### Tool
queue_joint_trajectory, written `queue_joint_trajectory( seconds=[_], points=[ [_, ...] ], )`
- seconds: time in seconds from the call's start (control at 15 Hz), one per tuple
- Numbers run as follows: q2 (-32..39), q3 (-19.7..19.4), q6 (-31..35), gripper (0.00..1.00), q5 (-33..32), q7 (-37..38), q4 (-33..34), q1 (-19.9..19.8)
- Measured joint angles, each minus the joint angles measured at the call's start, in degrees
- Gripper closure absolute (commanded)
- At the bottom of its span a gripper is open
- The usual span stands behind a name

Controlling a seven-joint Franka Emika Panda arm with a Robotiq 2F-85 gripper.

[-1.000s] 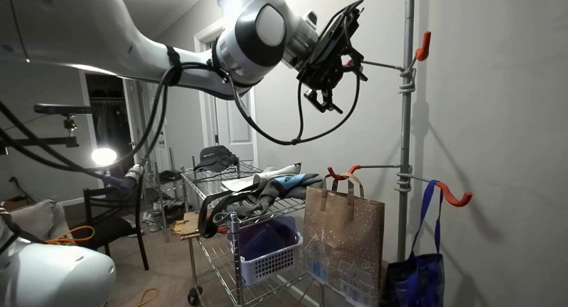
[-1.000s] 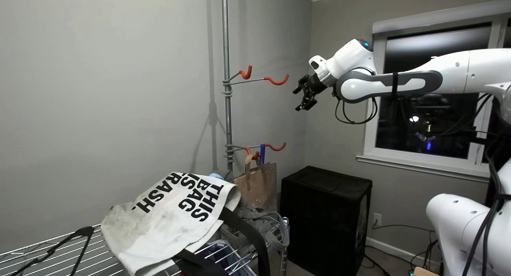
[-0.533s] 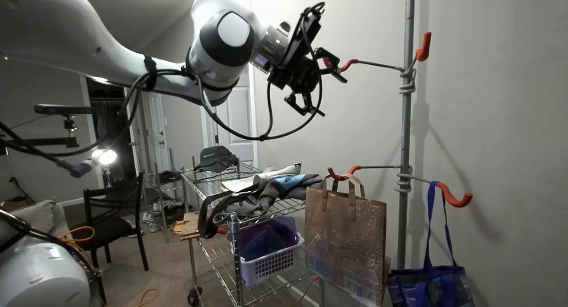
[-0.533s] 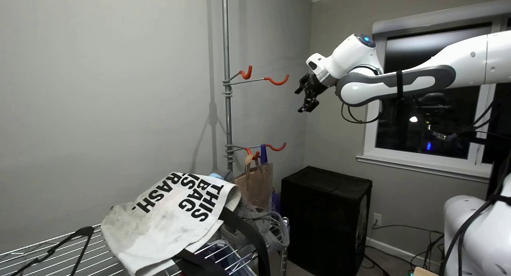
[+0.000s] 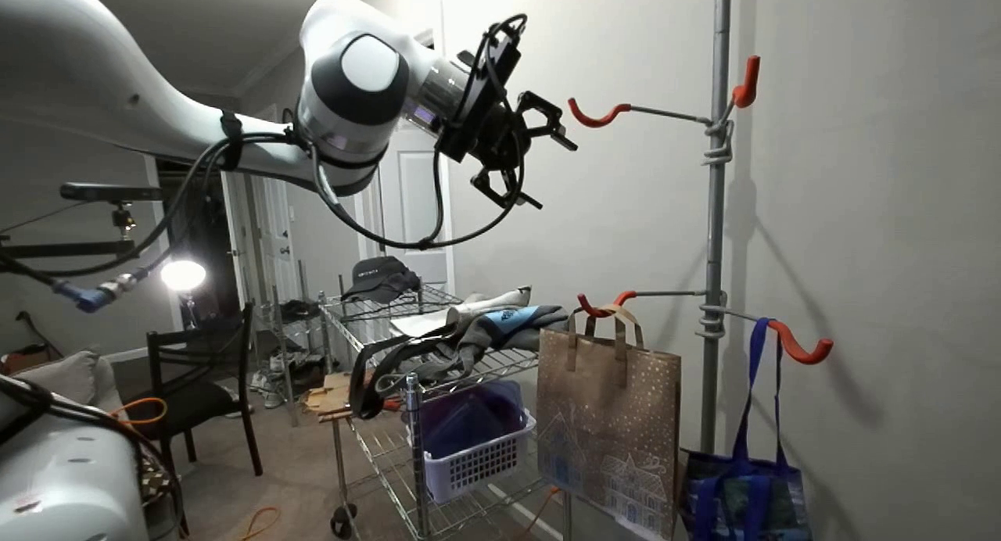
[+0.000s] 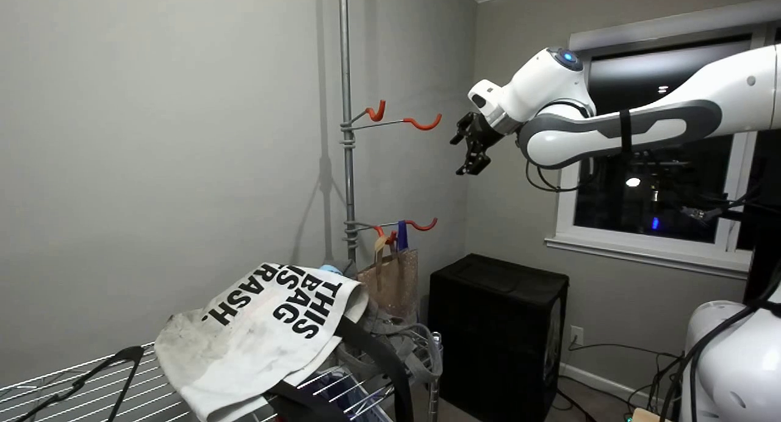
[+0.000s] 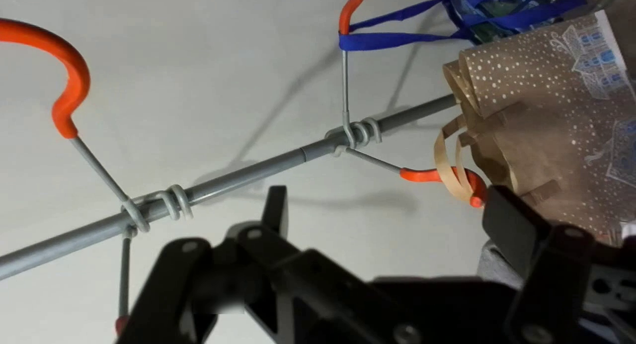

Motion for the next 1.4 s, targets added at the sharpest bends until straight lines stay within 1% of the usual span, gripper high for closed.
queue_joint_trajectory(
  seconds=[0.4, 0.67, 0.87, 1.2, 1.4],
  points=[
    [-5.59, 3.21, -0.2, 0.0, 4.11, -4.46, -8.6, 2.02],
    [-10.16, 4.54, -1.04, 0.0, 6.42, -10.28, -12.57, 5.57],
    [-13.01, 4.68, -2.71, 0.0, 8.98, -14.61, -13.98, 8.77],
    [-15.5, 4.22, -6.02, 0.0, 14.03, -20.65, -14.48, 12.42],
    [-15.89, 3.58, -6.44, 0.0, 14.47, -21.31, -14.48, 13.6]
  ],
)
